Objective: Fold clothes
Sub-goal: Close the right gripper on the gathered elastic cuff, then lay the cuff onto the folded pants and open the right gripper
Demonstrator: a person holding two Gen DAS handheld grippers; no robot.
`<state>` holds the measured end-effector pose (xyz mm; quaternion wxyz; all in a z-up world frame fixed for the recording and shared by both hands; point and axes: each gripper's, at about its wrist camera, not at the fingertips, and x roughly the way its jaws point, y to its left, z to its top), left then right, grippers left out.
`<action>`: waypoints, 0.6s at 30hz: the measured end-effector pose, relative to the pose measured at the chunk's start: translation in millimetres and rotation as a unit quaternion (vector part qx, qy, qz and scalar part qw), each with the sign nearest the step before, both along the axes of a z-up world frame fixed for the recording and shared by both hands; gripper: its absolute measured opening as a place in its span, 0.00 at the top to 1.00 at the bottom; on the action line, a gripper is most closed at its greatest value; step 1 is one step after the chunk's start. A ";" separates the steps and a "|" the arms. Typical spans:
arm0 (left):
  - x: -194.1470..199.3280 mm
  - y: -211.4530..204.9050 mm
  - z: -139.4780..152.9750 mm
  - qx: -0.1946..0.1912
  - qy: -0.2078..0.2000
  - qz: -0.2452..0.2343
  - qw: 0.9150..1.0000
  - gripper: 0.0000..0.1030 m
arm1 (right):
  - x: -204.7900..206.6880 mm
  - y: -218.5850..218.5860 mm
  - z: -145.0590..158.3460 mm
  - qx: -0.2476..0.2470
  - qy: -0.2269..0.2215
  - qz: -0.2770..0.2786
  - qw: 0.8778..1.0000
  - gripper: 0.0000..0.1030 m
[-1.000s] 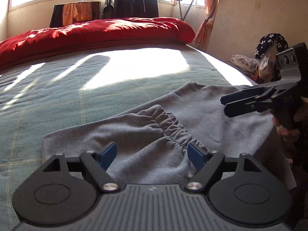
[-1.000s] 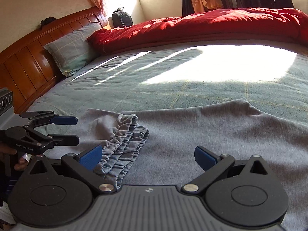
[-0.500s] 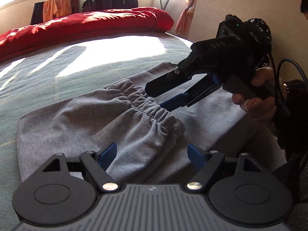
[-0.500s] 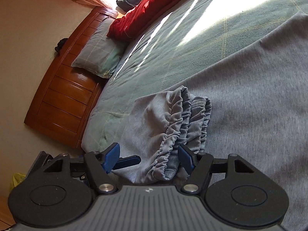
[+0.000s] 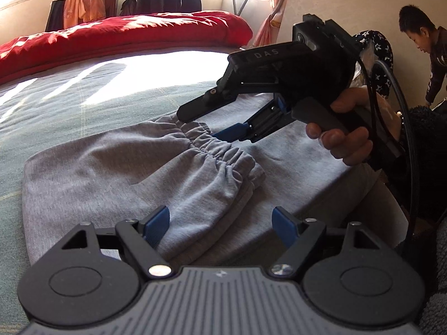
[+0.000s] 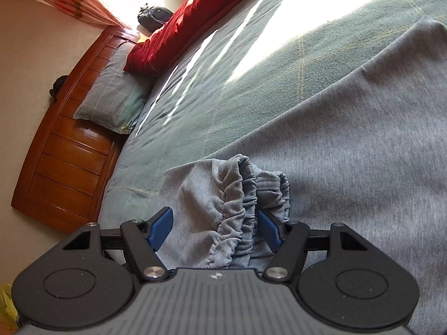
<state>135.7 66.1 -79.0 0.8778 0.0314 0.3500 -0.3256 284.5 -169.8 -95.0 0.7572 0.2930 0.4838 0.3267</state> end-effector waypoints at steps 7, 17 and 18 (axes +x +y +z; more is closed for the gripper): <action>-5.8 4.3 5.7 -0.008 -0.011 -0.013 1.000 0.21 | -13.2 -8.3 10.1 -0.025 -0.021 0.005 0.999 0.86; -12.7 10.5 8.9 0.010 -0.011 -0.024 1.000 0.20 | -29.8 -26.5 23.3 -0.075 -0.054 -0.033 0.995 0.66; -11.6 12.6 10.7 0.011 -0.015 -0.017 1.000 0.20 | -31.5 -24.3 31.0 -0.075 -0.072 -0.031 0.994 0.66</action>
